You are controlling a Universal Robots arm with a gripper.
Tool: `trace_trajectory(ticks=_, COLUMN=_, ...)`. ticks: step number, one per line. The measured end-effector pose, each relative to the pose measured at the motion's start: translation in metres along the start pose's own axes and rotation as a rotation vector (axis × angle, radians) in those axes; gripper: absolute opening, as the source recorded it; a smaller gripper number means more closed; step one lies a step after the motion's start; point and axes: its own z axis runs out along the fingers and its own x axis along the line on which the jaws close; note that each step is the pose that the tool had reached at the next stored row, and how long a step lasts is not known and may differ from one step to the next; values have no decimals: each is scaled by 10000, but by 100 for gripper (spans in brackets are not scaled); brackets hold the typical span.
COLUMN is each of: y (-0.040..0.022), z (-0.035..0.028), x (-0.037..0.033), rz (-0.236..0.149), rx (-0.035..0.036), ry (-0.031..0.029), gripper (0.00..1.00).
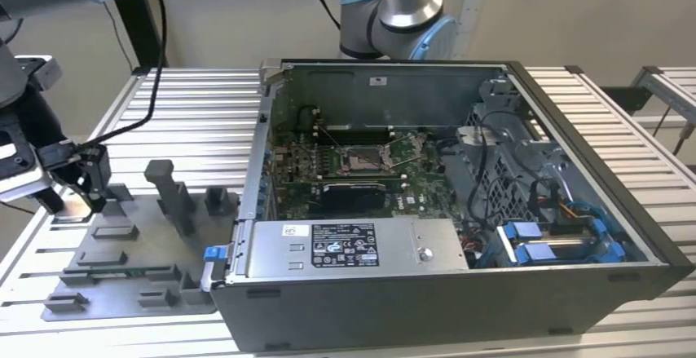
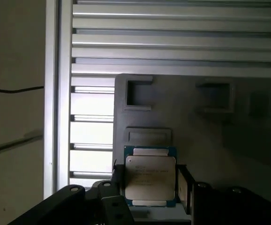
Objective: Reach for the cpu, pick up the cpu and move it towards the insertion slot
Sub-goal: 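Pick up the cpu and move it towards the insertion slot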
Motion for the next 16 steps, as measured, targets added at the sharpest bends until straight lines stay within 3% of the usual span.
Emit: trace_trajectory(ticks=16, y=9, z=-251, x=1, rz=0, rx=0, ry=6, gripper=0)
